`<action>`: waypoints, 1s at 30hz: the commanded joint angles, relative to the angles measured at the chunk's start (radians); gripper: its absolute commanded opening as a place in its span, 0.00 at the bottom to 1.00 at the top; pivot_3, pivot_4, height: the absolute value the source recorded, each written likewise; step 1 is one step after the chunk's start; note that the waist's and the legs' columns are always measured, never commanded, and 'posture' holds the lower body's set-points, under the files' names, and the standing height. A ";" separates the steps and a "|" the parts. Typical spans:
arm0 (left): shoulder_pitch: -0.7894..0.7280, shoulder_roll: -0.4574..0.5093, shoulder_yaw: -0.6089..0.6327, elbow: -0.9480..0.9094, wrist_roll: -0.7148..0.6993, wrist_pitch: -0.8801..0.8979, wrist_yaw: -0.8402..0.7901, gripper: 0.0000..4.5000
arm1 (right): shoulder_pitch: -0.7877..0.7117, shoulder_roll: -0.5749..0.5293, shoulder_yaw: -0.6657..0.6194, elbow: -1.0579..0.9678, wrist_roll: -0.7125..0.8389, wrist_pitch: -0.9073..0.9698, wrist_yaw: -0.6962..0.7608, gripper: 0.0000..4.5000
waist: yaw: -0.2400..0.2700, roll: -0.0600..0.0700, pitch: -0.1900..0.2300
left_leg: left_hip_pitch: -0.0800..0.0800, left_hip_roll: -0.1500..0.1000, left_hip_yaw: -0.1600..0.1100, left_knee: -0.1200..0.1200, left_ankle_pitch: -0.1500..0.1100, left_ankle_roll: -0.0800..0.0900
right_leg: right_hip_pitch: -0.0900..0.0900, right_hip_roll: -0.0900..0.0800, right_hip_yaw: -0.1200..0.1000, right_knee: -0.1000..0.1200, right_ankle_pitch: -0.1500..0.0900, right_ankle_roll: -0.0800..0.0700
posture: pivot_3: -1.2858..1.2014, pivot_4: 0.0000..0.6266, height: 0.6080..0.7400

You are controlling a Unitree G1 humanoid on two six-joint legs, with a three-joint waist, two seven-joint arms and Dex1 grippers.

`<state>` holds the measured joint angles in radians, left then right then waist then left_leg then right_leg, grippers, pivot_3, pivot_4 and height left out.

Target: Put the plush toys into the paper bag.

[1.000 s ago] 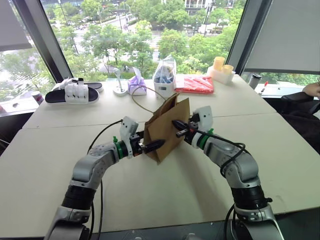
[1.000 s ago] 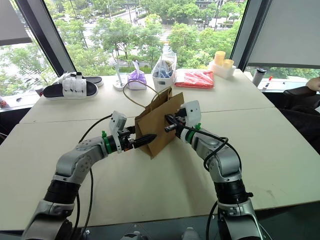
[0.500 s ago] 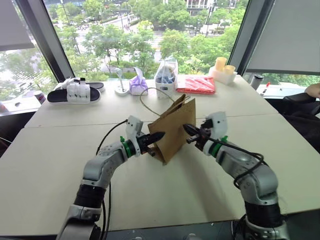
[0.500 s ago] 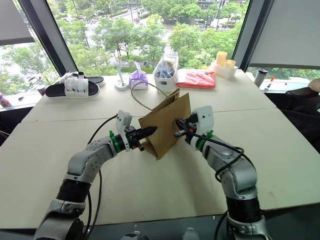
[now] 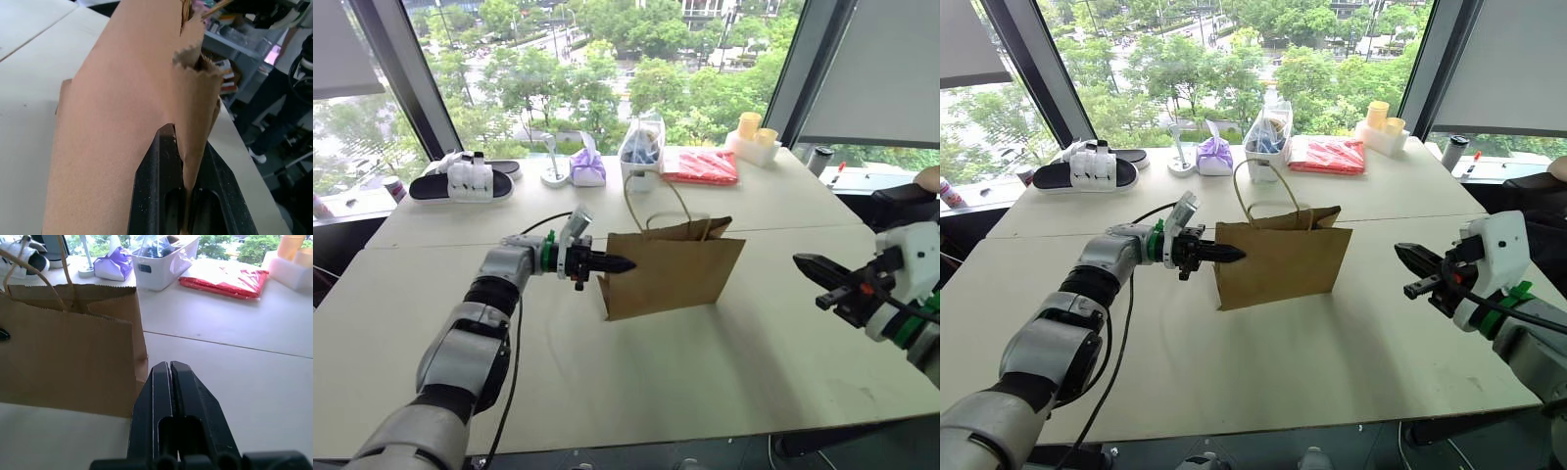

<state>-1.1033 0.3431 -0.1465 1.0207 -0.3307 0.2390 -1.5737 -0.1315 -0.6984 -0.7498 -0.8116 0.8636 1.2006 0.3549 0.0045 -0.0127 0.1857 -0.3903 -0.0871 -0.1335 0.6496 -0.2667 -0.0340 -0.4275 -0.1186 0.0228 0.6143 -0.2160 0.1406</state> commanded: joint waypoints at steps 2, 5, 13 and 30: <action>-0.066 -0.018 0.010 0.141 0.093 -0.157 0.012 0.02 | 0.009 0.005 -0.019 -0.073 0.059 -0.014 -0.070 0.00 | 0.003 0.000 0.000 | 0.000 0.000 0.000 0.001 0.000 0.000 | 0.000 0.000 0.000 0.000 0.000 0.000 | 0.52 0.24 1.00; -0.080 -0.023 0.029 0.196 0.129 -0.211 0.059 0.20 | 0.010 0.003 0.003 -0.073 0.075 -0.027 -0.104 0.00 | 0.005 0.000 0.000 | 0.000 0.000 0.000 0.001 0.000 0.000 | 0.000 0.000 0.000 0.000 0.000 0.000 | 0.52 0.24 1.00; -0.078 0.022 0.078 0.191 0.171 -0.282 0.130 0.99 | -0.033 -0.025 0.149 -0.008 0.064 -0.087 -0.117 0.00 | 0.001 0.000 0.000 | 0.000 0.000 0.000 0.001 0.000 0.000 | 0.000 0.000 0.000 0.001 0.000 0.000 | 0.52 0.24 1.00; 0.567 0.282 0.267 -1.073 -0.162 0.451 0.351 0.99 | -0.015 -0.178 0.408 0.158 -0.100 -0.264 0.118 0.00 | -0.011 0.000 0.000 | 0.000 0.006 -0.003 0.001 -0.001 0.001 | -0.001 0.000 0.001 0.002 0.000 0.000 | 0.52 0.24 1.00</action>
<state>-0.5391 0.6108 0.0746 0.0552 -0.4370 0.6276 -1.2702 -0.1320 -0.8560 -0.3308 -0.6528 0.7781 0.9651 0.4537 -0.0065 -0.0125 0.1857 -0.3906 -0.0815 -0.1360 0.6510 -0.2674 -0.0330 -0.4277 -0.1181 0.0227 0.6158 -0.2161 0.1409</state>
